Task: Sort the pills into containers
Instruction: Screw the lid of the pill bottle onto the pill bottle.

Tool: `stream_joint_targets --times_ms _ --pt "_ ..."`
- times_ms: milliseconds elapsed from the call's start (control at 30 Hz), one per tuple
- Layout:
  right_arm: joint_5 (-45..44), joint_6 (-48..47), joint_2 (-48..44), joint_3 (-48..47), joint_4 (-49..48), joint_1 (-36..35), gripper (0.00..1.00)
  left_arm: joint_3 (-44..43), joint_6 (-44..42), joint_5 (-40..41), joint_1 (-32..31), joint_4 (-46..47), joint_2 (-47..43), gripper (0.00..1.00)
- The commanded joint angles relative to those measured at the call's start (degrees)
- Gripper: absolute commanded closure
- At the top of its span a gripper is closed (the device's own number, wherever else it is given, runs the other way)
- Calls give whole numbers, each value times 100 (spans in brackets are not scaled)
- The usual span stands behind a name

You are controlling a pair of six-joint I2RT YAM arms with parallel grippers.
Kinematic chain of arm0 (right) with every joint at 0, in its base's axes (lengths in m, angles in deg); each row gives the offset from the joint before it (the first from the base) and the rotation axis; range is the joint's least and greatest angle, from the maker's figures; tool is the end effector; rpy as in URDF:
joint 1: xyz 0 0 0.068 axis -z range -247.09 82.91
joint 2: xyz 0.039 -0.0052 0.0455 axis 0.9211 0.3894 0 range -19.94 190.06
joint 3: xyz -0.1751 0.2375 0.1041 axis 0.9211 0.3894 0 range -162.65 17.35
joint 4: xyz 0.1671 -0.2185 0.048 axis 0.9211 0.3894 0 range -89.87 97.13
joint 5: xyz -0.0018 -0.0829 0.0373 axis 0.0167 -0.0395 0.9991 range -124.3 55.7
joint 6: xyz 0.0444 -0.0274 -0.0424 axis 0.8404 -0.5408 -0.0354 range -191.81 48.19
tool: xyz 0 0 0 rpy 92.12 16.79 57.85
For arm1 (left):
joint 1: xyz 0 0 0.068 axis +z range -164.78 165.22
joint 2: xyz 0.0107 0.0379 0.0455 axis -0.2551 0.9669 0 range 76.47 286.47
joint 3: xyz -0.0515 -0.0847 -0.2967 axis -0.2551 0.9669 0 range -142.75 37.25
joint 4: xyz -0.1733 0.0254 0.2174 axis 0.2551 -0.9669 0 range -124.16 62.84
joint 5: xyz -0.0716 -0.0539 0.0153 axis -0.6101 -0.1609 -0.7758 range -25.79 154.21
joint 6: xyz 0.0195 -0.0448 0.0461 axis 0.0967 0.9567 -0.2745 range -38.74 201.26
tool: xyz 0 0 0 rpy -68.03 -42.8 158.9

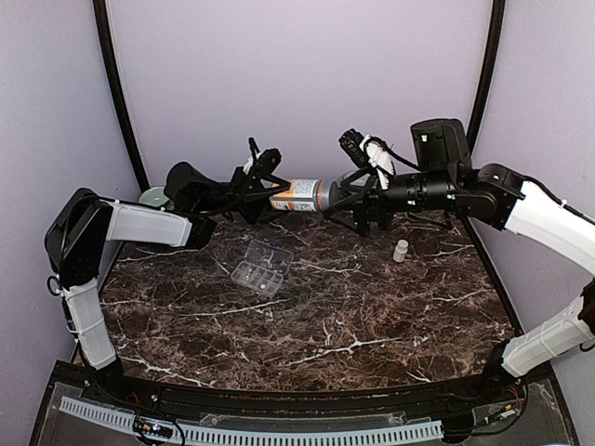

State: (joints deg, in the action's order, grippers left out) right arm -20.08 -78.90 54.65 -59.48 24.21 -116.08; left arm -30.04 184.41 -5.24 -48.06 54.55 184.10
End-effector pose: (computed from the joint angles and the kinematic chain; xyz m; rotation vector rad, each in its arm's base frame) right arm 0.1981 0.2480 0.4311 -1.0907 1.6882 0.7179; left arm 0.3253 -0.2735 0.3407 0.7014 1.7395 -2.3686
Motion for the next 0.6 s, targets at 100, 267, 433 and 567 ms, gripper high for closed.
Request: stream_joint_targets --times_ms 100,267,433,567 --pt "-69 -161 120 -293 -59 -157 16 -196 82 -94 -36 417 -9 100" --pt "-47 -186 207 -366 -28 -220 24 -200 104 -96 -56 433 -13 100" --pt "34 -161 256 -429 -46 -255 41 -209 96 -116 -73 429 -14 100" --pt "79 -141 328 -522 64 -260 54 -205 100 -121 -83 442 -14 100"
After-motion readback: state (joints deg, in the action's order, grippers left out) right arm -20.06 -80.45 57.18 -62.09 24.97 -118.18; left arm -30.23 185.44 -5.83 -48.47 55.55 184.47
